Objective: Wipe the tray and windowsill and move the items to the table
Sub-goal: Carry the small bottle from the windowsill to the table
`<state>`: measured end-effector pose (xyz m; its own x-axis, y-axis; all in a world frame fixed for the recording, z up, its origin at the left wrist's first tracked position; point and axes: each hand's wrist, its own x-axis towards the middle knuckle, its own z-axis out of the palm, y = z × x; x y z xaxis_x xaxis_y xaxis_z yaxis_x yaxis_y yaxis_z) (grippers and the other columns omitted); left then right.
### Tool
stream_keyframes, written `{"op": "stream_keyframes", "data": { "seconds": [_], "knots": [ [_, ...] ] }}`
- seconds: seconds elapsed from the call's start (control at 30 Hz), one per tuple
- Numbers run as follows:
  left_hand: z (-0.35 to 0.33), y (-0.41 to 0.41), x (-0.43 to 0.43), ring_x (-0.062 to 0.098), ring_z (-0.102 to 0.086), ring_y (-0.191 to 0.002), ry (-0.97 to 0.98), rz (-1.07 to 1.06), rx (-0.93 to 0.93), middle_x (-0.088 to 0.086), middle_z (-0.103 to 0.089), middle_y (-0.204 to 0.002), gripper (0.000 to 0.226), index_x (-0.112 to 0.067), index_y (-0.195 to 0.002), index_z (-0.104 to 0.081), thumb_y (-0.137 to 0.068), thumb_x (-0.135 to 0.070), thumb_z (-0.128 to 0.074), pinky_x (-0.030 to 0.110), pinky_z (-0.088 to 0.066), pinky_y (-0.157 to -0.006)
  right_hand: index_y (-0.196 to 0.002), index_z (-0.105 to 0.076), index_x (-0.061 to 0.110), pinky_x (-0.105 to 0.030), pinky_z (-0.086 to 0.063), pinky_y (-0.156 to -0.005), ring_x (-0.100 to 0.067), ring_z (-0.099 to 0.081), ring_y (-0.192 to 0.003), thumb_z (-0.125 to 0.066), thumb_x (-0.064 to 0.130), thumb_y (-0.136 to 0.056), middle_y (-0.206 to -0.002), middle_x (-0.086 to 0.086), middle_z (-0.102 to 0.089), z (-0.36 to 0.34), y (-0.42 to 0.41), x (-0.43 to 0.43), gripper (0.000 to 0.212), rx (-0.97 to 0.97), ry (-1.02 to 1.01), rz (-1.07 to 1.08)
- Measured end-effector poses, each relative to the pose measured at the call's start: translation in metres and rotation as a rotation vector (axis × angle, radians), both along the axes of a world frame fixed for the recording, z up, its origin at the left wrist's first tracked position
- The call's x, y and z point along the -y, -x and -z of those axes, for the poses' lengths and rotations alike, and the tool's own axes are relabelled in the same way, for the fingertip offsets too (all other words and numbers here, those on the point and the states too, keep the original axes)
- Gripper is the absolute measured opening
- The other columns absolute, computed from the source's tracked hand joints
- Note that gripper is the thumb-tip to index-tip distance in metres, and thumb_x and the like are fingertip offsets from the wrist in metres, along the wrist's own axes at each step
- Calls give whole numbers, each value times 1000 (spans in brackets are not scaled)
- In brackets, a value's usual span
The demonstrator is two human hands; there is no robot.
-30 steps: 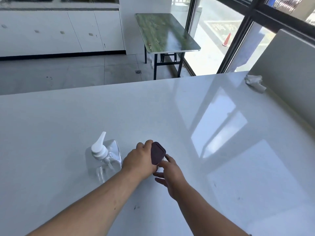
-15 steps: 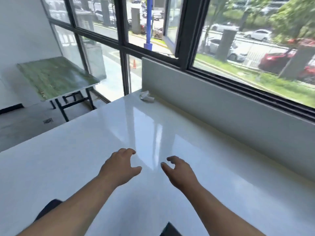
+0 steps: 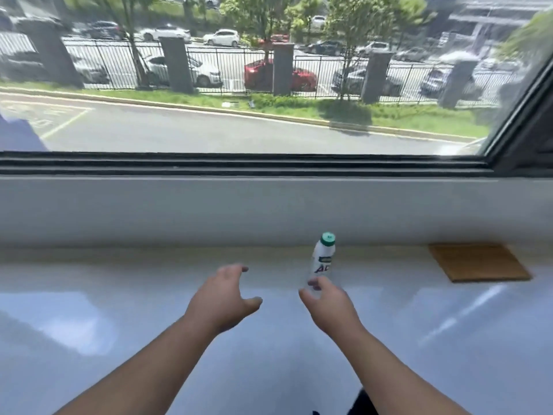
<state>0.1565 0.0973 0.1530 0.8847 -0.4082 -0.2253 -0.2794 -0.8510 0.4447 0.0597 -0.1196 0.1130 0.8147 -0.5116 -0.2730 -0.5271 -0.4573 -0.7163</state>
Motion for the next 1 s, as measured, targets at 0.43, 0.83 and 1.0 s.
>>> {"op": "stream_keyframes", "data": {
  "seconds": [0.43,0.83,1.0],
  "knots": [
    [91,-74,238,26,-54,-131,167,-58,-197,-2,-48,-152,105,-30,-150,-37,-63,-61,-86,37,-47,-95,-149,-47,34,-34,-46,-91,-16,-57,-114,-64,47,-93,-148,0,-55,99,-51,150,60,-105,-392,173],
    [97,-73,160,12,-67,-91,298,-286,-189,-19,-69,-97,48,-45,-108,-56,-68,-55,-81,31,-52,-71,-156,-36,36,-41,-55,-102,-17,-70,-110,-60,40,-74,-123,7,-69,100,-88,70,86,-136,-785,139],
    [68,-58,8,3,-63,-89,314,-459,-115,-22,-67,-97,43,-46,-104,-57,-70,-55,-80,24,-45,-65,-155,-40,32,-38,-55,-99,-20,-69,-110,-59,29,-98,-130,0,-67,83,-109,-68,61,-211,-798,-111]
  ]
}}
